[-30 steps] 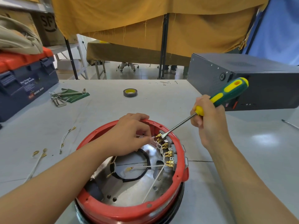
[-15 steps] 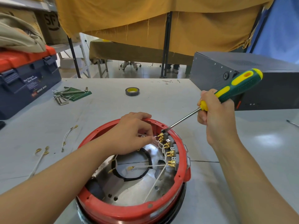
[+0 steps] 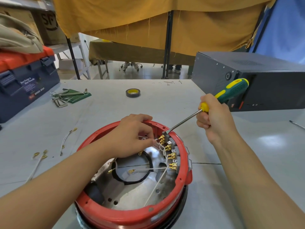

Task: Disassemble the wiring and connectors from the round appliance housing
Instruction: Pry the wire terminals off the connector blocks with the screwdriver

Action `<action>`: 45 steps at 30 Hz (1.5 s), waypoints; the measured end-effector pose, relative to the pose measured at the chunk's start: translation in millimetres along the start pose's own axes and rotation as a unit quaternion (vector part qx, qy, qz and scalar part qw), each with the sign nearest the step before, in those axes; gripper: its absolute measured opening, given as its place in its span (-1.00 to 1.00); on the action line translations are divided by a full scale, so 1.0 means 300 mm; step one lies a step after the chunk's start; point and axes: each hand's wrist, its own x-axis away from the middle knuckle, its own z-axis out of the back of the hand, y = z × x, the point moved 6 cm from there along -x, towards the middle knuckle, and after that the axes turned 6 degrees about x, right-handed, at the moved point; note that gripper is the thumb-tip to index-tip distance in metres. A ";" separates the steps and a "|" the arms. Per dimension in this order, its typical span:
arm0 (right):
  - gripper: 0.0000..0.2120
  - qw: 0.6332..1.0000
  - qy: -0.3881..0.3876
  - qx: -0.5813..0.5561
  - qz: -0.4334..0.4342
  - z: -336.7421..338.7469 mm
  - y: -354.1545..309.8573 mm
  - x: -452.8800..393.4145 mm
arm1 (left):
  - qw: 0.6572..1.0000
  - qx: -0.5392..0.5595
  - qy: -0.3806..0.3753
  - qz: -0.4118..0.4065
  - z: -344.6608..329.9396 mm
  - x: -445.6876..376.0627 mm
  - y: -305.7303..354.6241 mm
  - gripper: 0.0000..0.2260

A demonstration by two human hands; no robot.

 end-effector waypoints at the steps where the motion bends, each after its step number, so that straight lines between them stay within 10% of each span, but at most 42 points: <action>1: -0.65 1.000 0.002 0.000 -0.002 0.000 0.001 0.000 | 1.000 -0.001 -0.001 0.000 0.000 0.000 -0.001 -0.86; 20: -0.73 0.988 0.002 0.014 0.151 -0.024 -0.090 0.088 | 1.000 0.011 0.002 0.000 0.002 0.001 -0.005 -0.81; 45: -0.71 0.990 0.007 -0.031 0.140 0.014 -0.067 0.081 | 1.000 0.014 0.000 0.005 0.001 0.004 -0.007 -0.83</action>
